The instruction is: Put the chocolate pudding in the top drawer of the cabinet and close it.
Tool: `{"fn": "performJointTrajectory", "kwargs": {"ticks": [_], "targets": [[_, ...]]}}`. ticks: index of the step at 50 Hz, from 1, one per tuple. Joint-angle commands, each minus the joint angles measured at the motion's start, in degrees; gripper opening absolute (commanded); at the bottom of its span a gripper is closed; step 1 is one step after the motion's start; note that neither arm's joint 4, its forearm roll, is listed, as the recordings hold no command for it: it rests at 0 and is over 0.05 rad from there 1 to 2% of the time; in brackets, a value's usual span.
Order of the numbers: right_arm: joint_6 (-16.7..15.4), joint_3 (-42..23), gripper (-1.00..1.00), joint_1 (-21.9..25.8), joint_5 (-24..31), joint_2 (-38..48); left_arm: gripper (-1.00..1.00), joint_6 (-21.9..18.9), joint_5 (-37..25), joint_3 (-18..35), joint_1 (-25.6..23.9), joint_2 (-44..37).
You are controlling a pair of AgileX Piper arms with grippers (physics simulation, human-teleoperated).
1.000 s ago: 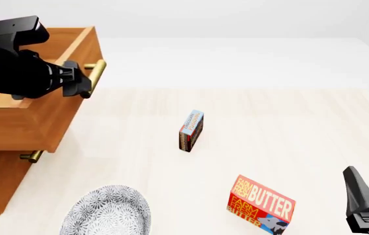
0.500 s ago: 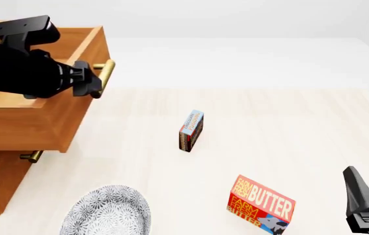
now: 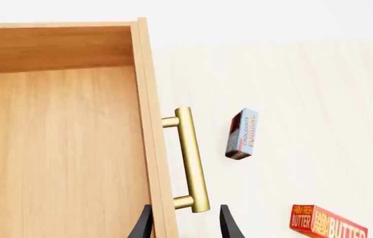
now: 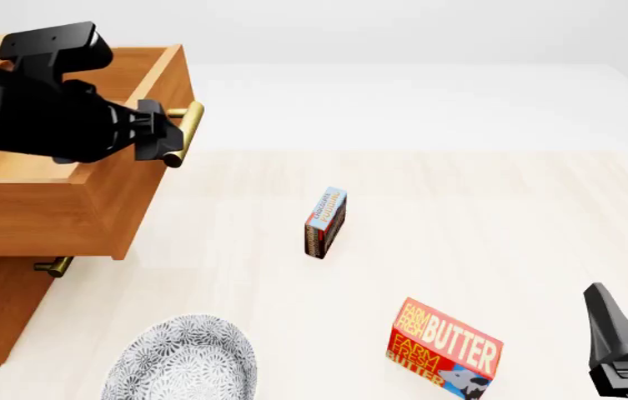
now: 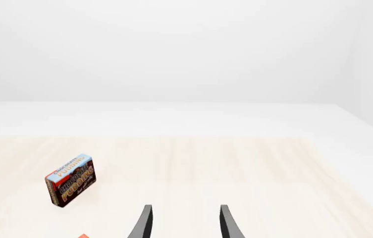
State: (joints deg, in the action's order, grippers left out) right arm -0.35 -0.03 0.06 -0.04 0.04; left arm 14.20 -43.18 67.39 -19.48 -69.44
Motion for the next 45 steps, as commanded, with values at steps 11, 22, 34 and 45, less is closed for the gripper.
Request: {"fn": "performJointTrajectory", "kwargs": {"ticks": [11,22,34,45], "targets": [[0.0,0.0,1.0,0.0,0.0,0.0,1.0,0.2,2.6,0.1,-3.4,-1.7],[0.0,0.0,1.0,0.0,0.0,0.0,1.0,-0.5,1.7,2.1,-3.7,-1.4],[0.0,0.0,1.0,0.0,0.0,0.0,1.0,-0.7,2.6,1.8,-3.9,0.9],[0.0,0.0,1.0,0.0,0.0,0.0,1.0,-2.4,2.0,4.4,-5.5,2.6]]}}
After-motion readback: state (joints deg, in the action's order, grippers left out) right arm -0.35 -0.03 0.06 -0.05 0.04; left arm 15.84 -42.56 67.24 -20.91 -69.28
